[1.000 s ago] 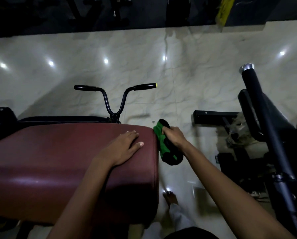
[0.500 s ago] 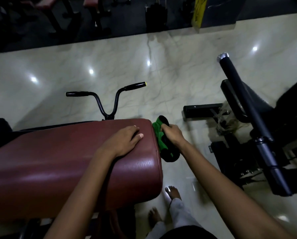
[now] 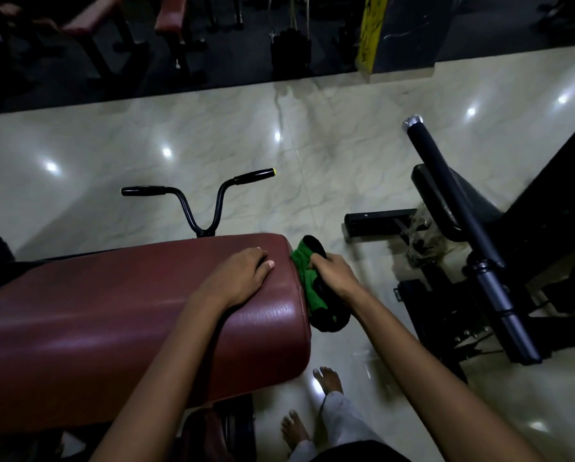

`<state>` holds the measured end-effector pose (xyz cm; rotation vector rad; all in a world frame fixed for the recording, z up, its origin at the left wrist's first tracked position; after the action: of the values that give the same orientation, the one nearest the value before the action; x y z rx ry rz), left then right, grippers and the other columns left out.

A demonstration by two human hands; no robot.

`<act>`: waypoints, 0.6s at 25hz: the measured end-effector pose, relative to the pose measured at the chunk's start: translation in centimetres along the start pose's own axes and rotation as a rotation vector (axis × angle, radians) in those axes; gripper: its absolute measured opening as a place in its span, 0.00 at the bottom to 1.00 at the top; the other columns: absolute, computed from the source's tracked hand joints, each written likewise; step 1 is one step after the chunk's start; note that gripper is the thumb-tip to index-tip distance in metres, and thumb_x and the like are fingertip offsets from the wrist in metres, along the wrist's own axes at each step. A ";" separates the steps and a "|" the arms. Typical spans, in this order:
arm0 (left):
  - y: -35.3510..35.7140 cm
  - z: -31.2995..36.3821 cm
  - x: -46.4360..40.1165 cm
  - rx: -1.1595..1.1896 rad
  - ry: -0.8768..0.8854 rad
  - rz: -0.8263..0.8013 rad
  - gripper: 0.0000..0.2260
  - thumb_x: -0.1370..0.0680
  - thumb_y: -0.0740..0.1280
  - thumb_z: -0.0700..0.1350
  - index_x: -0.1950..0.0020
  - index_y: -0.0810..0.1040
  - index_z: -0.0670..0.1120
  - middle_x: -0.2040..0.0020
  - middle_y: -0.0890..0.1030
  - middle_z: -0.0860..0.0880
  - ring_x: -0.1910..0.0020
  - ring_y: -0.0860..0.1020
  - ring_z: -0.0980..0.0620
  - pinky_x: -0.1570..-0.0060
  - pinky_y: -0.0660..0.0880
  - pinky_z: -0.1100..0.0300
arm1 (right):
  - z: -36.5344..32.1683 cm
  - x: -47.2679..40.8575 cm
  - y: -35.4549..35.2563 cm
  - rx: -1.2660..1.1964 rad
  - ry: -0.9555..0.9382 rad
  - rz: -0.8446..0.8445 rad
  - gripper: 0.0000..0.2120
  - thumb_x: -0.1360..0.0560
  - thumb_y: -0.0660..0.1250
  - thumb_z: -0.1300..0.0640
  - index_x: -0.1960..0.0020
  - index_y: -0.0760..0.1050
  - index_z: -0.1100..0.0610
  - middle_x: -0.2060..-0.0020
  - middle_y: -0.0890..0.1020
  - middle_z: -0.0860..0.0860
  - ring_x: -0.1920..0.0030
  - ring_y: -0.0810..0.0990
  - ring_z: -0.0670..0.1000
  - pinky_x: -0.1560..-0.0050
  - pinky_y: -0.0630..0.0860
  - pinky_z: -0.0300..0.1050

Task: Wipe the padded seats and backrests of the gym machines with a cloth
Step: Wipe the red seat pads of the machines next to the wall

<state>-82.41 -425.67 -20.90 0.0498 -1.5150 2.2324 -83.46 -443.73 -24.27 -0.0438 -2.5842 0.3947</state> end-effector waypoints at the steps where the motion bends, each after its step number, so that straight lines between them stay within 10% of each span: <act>1: 0.0 0.0 0.0 0.003 0.003 0.007 0.19 0.17 0.55 0.51 0.31 0.70 0.43 0.32 0.72 0.44 0.33 0.69 0.47 0.35 0.65 0.54 | 0.6 0.7 -0.3 -0.013 -0.010 0.002 0.09 0.30 0.62 0.54 0.68 0.70 0.53 0.71 0.74 0.49 0.68 0.72 0.51 0.64 0.68 0.44; 15: 0.1 -0.5 -0.5 -0.041 0.012 0.026 0.16 0.18 0.55 0.52 0.40 0.74 0.43 0.41 0.77 0.45 0.43 0.74 0.47 0.43 0.71 0.50 | 0.9 4.9 -2.3 0.049 -0.066 -0.104 0.10 0.29 0.63 0.58 0.69 0.71 0.53 0.72 0.73 0.50 0.68 0.72 0.50 0.64 0.67 0.42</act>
<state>-81.92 -425.39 -21.35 0.0042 -1.5628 2.2174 -88.02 -445.68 -21.94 0.1222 -2.6267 0.4267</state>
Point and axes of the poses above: each hand's wrist, its own x-axis away from the middle knuckle, its own y-axis out of the palm, z = x × y, the point moved 2 cm from there along -x, towards the middle knuckle
